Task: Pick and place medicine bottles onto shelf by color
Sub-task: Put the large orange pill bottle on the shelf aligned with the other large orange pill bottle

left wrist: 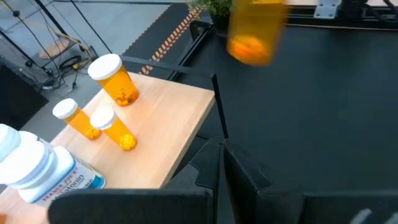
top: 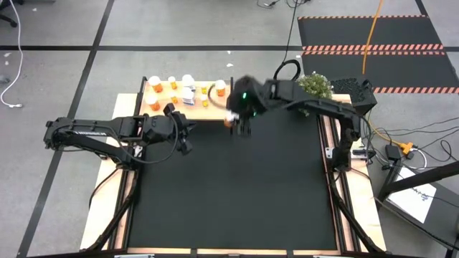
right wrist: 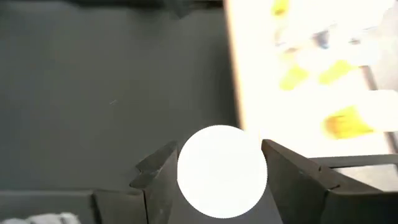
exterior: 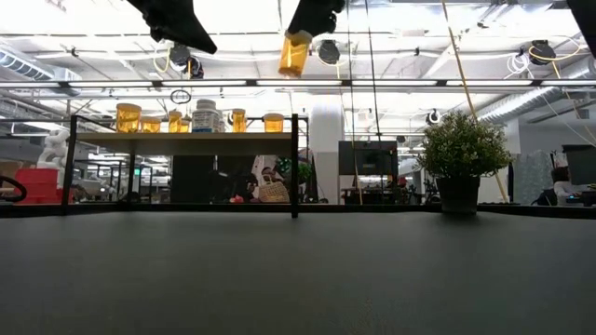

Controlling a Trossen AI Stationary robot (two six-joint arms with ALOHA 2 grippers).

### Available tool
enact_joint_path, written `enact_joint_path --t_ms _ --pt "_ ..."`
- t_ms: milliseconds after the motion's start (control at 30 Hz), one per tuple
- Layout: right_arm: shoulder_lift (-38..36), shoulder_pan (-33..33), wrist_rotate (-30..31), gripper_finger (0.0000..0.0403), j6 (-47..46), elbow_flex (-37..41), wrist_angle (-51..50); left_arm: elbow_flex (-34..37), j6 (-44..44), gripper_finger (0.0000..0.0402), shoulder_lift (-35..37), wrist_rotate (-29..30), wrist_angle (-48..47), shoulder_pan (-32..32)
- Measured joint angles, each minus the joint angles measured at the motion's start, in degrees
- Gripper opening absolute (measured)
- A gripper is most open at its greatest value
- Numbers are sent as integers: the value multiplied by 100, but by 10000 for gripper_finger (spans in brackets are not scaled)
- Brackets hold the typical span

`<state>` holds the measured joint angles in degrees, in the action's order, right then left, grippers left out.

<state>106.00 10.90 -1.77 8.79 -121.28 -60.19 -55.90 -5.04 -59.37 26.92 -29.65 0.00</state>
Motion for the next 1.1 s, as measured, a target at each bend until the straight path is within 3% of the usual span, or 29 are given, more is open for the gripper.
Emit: enact_joint_path --t_ms 233,500,667,1100 --pt "5 723 -182 213 288 -528 51 0 8 26 0 2 -4 147" --pt "147 1245 -770 212 296 -548 641 0 -106 26 -33 2 -7 169" --pt "530 1353 -1044 212 308 -541 827 0 -131 26 -33 0 -9 169" --pt "1204 1350 -1027 212 493 -541 1027 0 -131 26 -35 2 -24 169"
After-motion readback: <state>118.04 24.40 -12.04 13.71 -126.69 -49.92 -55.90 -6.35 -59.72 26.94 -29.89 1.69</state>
